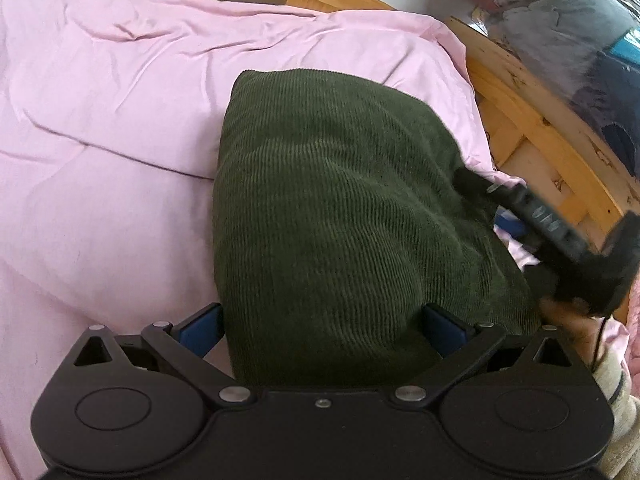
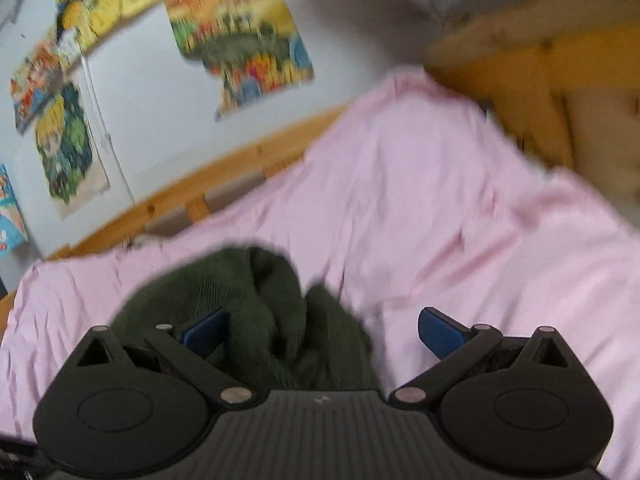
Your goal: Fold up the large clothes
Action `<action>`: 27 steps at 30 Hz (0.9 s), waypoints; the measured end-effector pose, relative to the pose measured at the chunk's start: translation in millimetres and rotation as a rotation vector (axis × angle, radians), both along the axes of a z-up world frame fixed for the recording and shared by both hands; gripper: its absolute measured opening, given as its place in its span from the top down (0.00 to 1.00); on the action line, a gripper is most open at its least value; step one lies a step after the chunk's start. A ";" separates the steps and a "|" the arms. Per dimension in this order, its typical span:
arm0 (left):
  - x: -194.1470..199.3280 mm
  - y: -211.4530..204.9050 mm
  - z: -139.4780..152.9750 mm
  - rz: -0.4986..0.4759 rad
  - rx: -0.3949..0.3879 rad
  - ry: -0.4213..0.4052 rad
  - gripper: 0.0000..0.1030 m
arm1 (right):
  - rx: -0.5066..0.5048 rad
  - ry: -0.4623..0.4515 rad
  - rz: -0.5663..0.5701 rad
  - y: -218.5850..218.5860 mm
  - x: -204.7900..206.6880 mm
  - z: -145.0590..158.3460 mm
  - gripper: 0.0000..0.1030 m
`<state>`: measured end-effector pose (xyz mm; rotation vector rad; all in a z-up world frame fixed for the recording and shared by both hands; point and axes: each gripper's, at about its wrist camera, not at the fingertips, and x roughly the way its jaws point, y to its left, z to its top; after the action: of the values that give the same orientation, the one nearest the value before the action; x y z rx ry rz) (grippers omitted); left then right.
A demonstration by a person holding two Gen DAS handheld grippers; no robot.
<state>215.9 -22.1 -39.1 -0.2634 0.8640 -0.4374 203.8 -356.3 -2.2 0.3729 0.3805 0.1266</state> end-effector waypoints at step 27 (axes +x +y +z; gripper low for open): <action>-0.7 -6.9 1.2 -0.045 0.040 -0.053 0.01 | 0.011 0.135 0.136 10.3 38.2 -43.8 0.01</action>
<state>215.2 -29.0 -37.9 -0.1946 0.8277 -0.4666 242.0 -346.1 -46.0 0.3670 0.5385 0.2368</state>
